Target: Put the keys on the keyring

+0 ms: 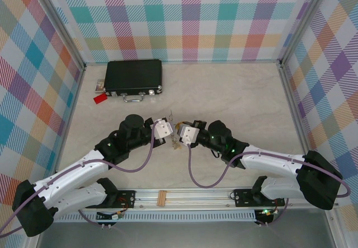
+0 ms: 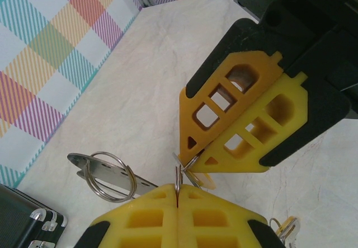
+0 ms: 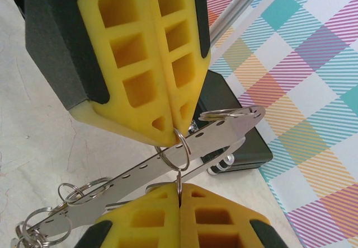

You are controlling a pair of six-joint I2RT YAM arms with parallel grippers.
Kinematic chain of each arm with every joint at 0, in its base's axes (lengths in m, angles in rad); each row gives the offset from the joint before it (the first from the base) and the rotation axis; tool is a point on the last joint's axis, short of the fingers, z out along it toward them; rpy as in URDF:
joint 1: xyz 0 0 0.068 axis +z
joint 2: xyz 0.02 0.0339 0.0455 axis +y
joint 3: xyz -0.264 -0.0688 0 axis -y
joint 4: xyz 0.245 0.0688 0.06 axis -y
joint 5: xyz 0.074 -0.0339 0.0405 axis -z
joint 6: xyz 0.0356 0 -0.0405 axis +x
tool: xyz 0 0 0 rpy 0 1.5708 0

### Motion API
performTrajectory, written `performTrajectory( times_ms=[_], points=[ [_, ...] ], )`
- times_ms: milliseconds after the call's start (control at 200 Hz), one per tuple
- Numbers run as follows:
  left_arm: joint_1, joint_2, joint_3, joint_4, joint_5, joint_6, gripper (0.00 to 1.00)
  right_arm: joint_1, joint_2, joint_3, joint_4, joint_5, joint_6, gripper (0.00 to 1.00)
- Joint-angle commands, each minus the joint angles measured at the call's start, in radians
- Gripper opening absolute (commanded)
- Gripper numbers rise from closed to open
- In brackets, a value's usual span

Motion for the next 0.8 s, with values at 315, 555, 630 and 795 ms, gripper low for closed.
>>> performTrajectory(
  times_ms=[315, 555, 630, 795],
  points=[
    [-0.012, 0.001, 0.034, 0.028, 0.034, -0.019, 0.00, 0.005, 0.003, 0.014, 0.048, -0.019, 0.005, 0.00],
    [-0.013, 0.006, 0.039, 0.018, 0.038, -0.019, 0.00, 0.007, -0.002, 0.010, 0.056, -0.021, 0.006, 0.00],
    [-0.013, 0.010, 0.040, 0.014, 0.038, -0.019, 0.00, 0.007, -0.007, 0.008, 0.061, -0.015, 0.010, 0.00],
    [-0.013, 0.014, 0.042, 0.009, 0.038, -0.019, 0.00, 0.006, -0.020, -0.002, 0.062, -0.007, 0.010, 0.00]
  ],
)
